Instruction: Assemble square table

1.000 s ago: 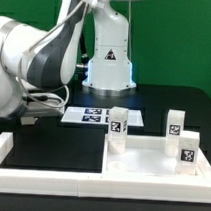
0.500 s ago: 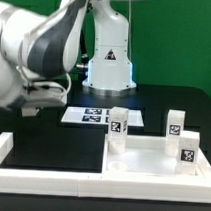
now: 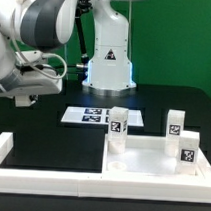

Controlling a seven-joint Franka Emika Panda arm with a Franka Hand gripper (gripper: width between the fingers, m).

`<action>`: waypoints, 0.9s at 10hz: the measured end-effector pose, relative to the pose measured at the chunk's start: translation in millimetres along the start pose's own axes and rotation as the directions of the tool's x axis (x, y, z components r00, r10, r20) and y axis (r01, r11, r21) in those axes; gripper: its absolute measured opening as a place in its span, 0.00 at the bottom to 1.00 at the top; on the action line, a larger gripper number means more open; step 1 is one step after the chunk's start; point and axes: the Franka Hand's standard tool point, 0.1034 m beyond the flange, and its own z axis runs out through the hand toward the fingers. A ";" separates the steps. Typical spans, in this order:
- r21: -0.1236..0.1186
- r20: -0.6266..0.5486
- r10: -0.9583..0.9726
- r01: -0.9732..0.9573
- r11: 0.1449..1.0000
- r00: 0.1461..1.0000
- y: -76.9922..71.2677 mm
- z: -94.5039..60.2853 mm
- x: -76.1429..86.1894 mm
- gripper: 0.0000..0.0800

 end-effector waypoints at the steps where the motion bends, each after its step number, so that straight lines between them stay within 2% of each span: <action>1: -0.029 -0.080 -0.015 0.013 1.000 0.997 -9.6 -16.9 7.4 0.36; 3: -0.056 -0.216 -0.037 0.026 0.998 0.976 -34.7 -64.1 18.3 0.36; 4: -0.092 -0.300 -0.060 0.034 0.995 0.952 -44.7 -81.9 22.9 0.36; 5: -0.085 -0.333 -0.057 0.030 0.996 0.941 -45.7 -80.1 22.0 0.36; 7: -0.104 -0.513 -0.077 0.027 0.994 0.855 -41.3 -86.0 29.8 0.36; 8: -0.104 -0.537 -0.074 0.021 0.994 0.840 -42.3 -81.4 25.9 0.36; 9: -0.087 -0.598 -0.040 -0.015 0.996 0.800 -54.5 -89.1 33.7 0.36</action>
Offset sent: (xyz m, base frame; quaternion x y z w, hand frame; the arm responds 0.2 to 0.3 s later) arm 0.0534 0.0326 0.0519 -0.0635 0.1881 0.0190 0.9799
